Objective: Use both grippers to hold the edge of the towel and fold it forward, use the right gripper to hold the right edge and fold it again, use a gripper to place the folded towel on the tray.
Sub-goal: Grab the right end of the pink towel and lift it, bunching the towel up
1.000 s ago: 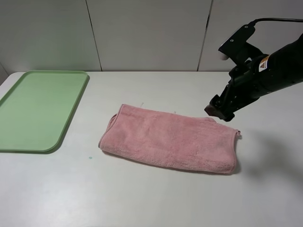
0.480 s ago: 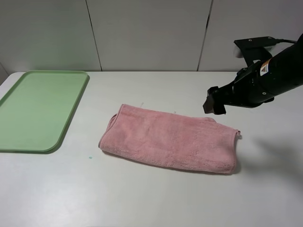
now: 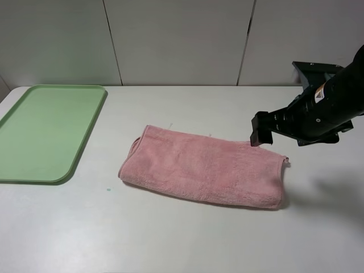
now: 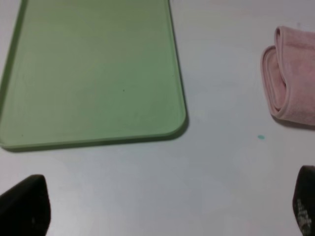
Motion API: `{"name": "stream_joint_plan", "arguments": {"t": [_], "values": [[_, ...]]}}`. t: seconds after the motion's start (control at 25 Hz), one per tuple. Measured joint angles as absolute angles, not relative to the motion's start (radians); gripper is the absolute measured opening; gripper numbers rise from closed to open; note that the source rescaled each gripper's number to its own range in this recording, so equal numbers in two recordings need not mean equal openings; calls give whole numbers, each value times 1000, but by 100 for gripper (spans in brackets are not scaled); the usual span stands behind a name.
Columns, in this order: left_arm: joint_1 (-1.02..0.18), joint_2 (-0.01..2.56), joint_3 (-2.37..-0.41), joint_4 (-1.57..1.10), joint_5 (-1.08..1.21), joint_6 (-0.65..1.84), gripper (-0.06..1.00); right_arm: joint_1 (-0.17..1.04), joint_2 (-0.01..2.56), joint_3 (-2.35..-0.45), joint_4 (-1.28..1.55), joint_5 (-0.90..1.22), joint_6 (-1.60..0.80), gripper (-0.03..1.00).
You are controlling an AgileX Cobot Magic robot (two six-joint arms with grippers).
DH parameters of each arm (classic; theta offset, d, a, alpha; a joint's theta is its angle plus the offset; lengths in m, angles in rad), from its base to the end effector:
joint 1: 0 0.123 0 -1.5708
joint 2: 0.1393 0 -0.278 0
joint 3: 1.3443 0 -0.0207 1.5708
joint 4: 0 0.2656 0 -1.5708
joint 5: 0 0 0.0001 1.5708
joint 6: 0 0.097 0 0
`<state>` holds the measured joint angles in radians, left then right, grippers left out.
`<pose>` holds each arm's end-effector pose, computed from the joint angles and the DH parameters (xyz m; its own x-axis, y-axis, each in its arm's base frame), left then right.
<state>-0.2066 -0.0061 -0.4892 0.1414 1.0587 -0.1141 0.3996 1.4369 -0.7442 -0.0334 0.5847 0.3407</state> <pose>0.0226 0.0074 0.2795 -0.4488 0.0490 -0.8923 0.0766 0.9969 0.0162 0.2472 0.1025 0.1768 -0.9315 -0.0594 -0.3589 -0.1009 0.9900 0.0981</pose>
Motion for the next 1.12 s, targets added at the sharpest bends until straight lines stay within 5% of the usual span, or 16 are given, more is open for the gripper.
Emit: {"name": "stream_joint_plan", "arguments": {"t": [1.12], "values": [[-207, -6, -489, 141, 1059, -114, 99, 342, 1664, -699, -32, 425, 351, 100]]}}
